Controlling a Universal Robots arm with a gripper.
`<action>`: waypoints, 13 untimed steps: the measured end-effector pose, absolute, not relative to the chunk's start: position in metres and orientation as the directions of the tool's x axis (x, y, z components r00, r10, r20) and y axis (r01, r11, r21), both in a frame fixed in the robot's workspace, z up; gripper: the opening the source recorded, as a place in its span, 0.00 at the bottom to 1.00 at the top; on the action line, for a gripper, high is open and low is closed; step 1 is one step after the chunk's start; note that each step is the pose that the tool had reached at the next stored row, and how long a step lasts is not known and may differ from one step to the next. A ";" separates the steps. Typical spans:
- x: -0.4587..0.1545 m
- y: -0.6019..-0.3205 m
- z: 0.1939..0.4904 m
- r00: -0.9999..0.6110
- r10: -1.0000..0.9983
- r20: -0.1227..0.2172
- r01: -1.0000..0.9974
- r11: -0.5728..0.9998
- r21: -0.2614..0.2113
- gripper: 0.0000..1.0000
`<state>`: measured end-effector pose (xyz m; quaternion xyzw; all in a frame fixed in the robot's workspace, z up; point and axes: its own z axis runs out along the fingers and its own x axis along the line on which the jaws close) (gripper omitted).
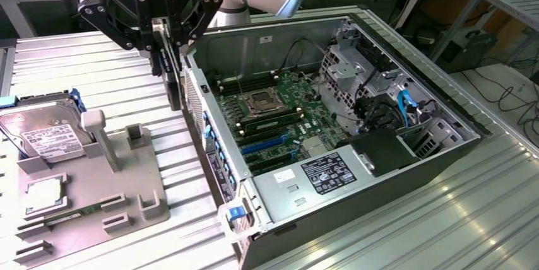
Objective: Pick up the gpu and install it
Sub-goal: 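Pick up the gpu and move the gpu toward the slot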
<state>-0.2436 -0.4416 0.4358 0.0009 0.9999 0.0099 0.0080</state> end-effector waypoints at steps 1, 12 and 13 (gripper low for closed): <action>-0.243 -0.442 0.436 -1.000 0.002 -0.016 0.002 1.000 0.020 0.28; -0.230 -0.441 0.436 -1.000 0.002 -0.016 0.002 1.000 0.020 0.28; -0.229 -0.441 0.436 -1.000 0.002 -0.016 0.002 1.000 0.020 0.28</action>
